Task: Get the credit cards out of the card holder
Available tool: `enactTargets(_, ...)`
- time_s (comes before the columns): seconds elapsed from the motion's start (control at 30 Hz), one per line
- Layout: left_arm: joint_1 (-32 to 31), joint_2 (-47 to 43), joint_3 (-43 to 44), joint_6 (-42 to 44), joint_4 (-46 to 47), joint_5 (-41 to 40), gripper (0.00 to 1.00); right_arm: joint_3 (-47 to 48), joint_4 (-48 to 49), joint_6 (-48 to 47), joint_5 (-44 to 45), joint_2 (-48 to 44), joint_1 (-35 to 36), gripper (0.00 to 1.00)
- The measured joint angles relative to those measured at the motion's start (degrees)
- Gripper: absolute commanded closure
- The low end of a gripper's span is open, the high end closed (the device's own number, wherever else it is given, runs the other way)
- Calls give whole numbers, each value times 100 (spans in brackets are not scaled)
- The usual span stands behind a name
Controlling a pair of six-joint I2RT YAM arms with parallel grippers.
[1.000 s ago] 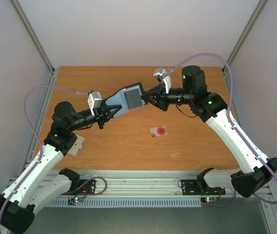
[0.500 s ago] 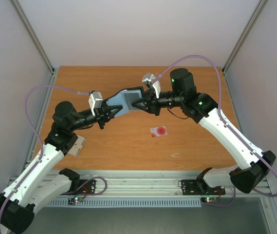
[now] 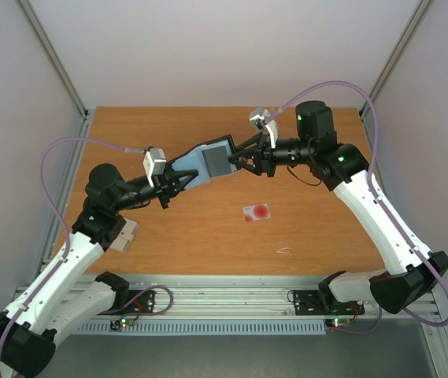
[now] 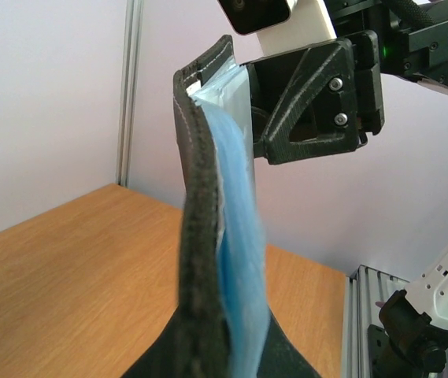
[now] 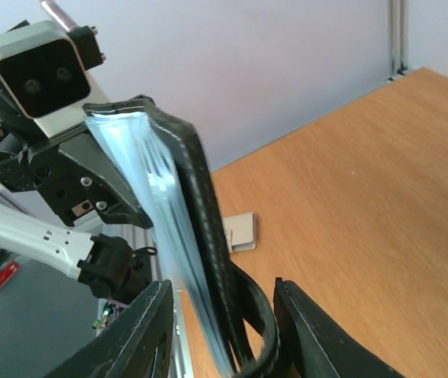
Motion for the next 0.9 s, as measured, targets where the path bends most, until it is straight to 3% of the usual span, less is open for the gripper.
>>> enactTargets(0.57,-4,66,-2,46,24,9,100,179,-249,-31,-13,275,-140,70)
enactTargets(0.9,-7,70,-2,66,-4,79,100,184,-245,-181,588,326,9,63)
